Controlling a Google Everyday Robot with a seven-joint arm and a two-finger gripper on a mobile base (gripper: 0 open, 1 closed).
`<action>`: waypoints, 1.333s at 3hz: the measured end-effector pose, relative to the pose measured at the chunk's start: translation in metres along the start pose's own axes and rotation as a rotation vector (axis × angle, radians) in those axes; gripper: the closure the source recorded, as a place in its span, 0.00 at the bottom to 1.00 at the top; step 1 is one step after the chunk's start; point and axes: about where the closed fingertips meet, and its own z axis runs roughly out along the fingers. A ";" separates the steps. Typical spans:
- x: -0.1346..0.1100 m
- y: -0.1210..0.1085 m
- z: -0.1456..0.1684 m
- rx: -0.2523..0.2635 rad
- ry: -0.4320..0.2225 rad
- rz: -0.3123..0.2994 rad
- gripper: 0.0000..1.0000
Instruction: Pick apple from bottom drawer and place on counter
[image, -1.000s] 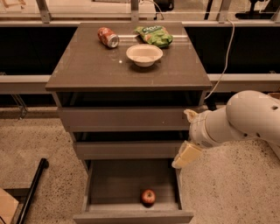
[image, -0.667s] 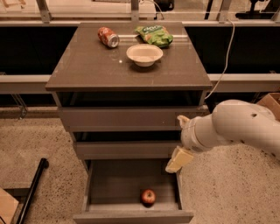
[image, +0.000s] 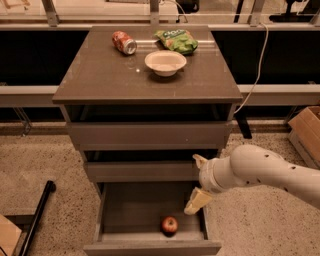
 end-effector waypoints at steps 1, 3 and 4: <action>0.028 0.001 0.031 -0.059 -0.038 -0.007 0.00; 0.066 0.001 0.072 -0.147 -0.080 0.023 0.00; 0.071 0.006 0.091 -0.173 -0.061 0.057 0.00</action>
Offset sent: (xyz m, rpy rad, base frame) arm 0.0273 -0.0438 -0.1430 0.1538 0.1915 0.1068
